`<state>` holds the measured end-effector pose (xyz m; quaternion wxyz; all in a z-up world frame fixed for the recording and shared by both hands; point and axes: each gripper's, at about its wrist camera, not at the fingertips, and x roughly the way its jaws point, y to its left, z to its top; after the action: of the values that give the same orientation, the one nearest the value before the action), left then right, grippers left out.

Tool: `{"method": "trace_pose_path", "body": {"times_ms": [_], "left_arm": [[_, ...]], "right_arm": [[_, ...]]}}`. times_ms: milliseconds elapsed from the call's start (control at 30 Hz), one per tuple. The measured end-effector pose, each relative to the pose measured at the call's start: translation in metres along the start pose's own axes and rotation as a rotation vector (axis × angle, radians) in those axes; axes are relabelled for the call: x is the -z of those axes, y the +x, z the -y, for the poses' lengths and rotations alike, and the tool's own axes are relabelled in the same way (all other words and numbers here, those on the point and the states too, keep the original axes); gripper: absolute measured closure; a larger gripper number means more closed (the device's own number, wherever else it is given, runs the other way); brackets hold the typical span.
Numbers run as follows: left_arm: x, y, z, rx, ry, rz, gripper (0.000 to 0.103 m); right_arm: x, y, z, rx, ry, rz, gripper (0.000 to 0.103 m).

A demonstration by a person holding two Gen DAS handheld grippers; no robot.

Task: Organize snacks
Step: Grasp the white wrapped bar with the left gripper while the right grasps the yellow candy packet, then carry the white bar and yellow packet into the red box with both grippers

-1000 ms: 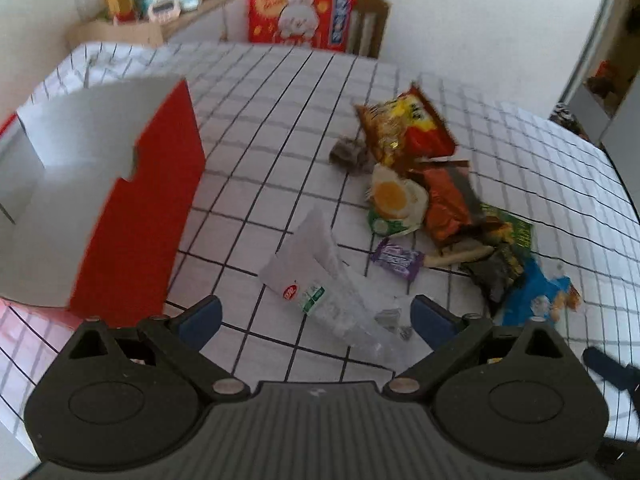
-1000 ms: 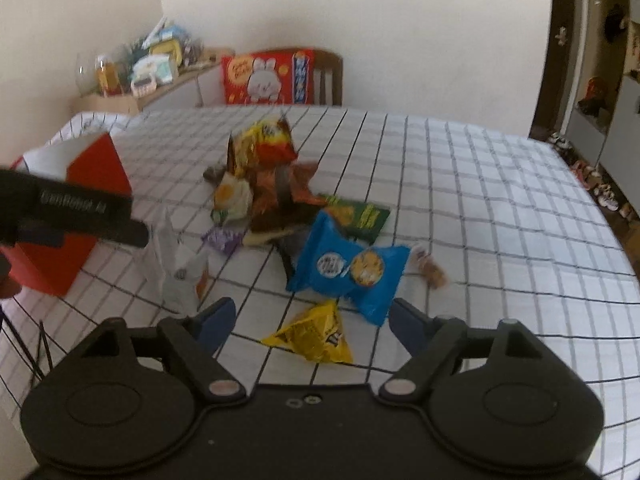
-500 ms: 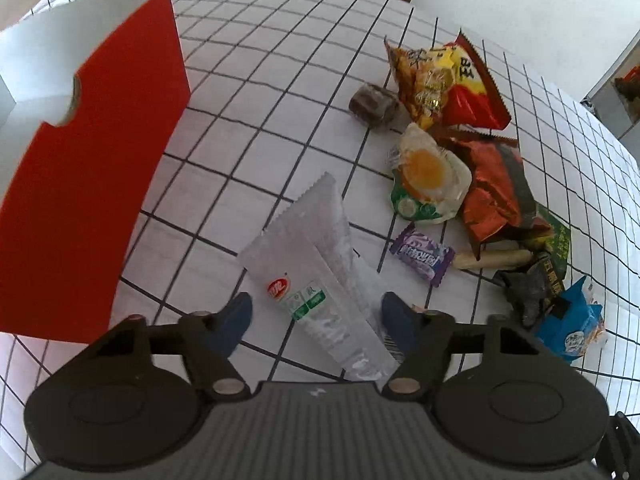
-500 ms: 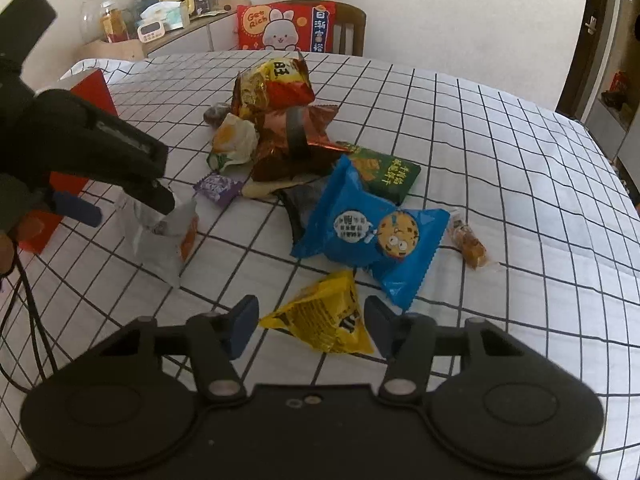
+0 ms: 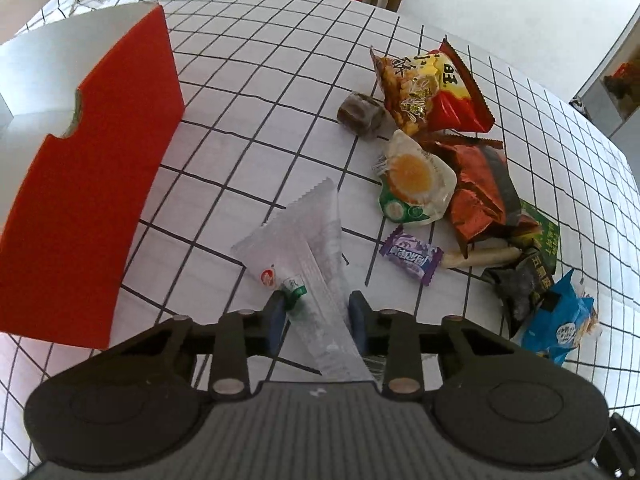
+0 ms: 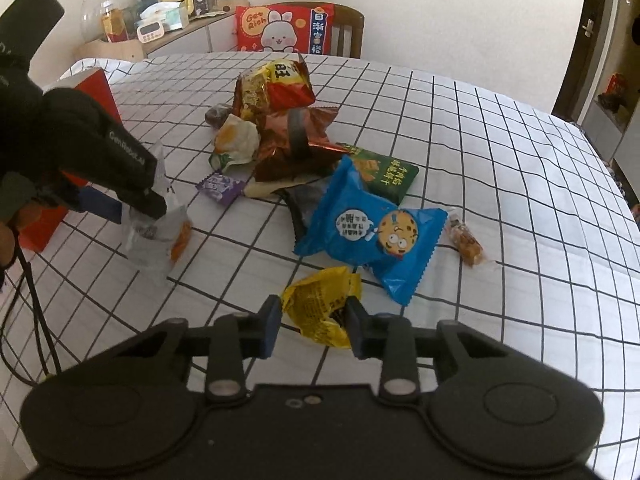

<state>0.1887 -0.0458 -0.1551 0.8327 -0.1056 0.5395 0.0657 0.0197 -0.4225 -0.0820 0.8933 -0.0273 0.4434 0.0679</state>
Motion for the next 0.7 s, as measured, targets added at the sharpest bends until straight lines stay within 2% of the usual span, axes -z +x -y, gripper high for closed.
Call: {"method": "trace_pose_path", "body": {"times_ms": [133, 433, 700], "left_arm": [[0.003, -0.009, -0.003, -0.010, 0.007, 0.014, 0.076], [0.016, -0.050, -0.008, -0.014, 0.057, 0.083, 0.078], [0.026, -0.102, -0.021, -0.023, 0.098, 0.145, 0.078]], "right_arm": [[0.001, -0.014, 0.007, -0.017, 0.012, 0.010, 0.072], [-0.004, -0.056, 0.024, -0.069, 0.003, 0.043, 0.072], [-0.021, -0.086, 0.021, -0.132, -0.023, 0.068, 0.072]]}}
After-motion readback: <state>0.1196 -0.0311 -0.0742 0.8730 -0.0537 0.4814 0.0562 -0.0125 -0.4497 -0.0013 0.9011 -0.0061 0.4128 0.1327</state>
